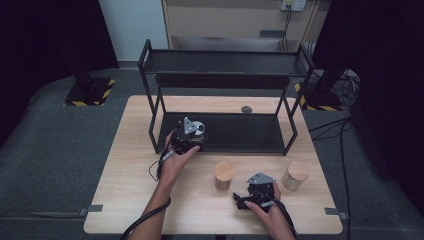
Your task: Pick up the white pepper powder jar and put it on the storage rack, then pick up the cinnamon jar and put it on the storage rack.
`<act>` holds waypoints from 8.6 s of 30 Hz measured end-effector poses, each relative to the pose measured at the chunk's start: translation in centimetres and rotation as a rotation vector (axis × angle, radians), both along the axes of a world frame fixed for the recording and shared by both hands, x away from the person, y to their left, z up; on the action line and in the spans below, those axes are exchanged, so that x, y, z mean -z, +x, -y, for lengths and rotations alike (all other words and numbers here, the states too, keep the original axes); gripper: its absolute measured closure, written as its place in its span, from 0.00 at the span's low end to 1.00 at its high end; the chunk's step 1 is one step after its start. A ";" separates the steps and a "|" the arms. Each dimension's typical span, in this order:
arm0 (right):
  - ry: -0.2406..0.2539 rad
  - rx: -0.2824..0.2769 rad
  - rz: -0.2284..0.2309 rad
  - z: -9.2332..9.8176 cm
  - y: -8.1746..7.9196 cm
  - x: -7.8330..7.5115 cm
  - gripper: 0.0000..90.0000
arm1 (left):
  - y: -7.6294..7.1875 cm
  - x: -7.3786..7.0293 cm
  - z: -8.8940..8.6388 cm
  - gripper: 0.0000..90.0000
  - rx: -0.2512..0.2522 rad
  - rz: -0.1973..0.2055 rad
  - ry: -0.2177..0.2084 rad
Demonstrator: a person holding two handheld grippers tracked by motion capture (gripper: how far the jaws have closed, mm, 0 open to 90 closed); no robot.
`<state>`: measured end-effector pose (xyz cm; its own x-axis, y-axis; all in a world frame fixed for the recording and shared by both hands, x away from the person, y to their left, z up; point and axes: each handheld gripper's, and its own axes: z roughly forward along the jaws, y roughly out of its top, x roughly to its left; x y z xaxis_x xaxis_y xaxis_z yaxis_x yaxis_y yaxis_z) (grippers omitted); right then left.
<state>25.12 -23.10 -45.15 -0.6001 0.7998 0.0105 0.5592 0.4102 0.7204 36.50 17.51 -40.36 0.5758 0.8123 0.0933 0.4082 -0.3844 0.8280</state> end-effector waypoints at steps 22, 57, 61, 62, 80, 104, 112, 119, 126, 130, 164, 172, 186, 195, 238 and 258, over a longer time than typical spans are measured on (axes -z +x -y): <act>0.000 0.000 0.001 0.0 0.0 0.0 0.01 | 2.7 0.8 1.2 0.32 -0.031 -0.026 0.009; 0.000 0.000 0.001 0.0 0.0 0.0 0.01 | 3.9 2.1 2.3 0.32 -0.039 -0.050 -0.003; 0.000 0.000 0.001 0.0 0.0 0.0 0.00 | 4.0 2.3 2.3 0.32 -0.045 -0.060 -0.005; 0.000 0.000 0.001 0.0 0.0 0.0 0.00 | 4.0 2.3 2.3 0.32 -0.046 -0.062 -0.006; 0.001 0.001 0.000 0.0 0.0 0.0 0.01 | 4.2 2.8 1.7 0.31 -0.062 -0.078 -0.051; 0.000 0.000 0.000 0.0 0.0 0.0 0.01 | 2.8 1.8 1.1 0.06 -0.087 -0.098 -0.040; 0.000 0.000 0.001 0.0 0.0 0.0 0.00 | 0.9 0.9 1.2 0.06 -0.081 -0.072 -0.026; 0.000 0.000 0.000 0.0 0.0 0.0 0.01 | -0.9 0.8 0.6 0.06 -0.107 -0.051 -0.044; 0.000 0.000 0.000 0.0 0.0 0.0 0.01 | -2.2 0.6 0.4 0.06 -0.099 -0.056 -0.035; 0.000 0.000 0.000 0.0 0.0 0.0 0.00 | -3.0 0.6 0.4 0.06 -0.096 -0.055 -0.036; -0.001 0.001 -0.001 0.0 0.0 0.0 0.01 | -9.1 -0.4 -0.8 0.06 -0.075 -0.060 -0.025; -0.001 0.011 -0.002 -0.1 -0.1 0.0 0.01 | -11.0 0.0 -2.0 0.05 -0.093 -0.077 -0.013; -0.003 0.017 0.000 -0.2 -0.3 -0.1 0.01 | -12.5 0.7 -5.0 0.05 -0.131 -0.106 -0.022; -0.001 0.017 0.000 -0.2 -0.3 0.0 0.01 | -13.2 1.2 -6.5 0.05 -0.154 -0.124 -0.025; -0.001 0.017 -0.001 -0.2 -0.3 0.0 0.00 | -15.6 4.3 -8.1 0.02 -0.254 -0.211 0.016; 0.039 0.007 -0.031 0.8 0.1 -0.4 0.03 | -15.0 4.3 -8.2 0.00 -0.253 -0.219 0.016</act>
<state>25.18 -23.95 -44.71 -0.5932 0.8028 0.0603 0.5842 0.3777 0.7184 21.53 25.75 -44.66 0.3641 0.9314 0.0038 0.6600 -0.2608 0.7045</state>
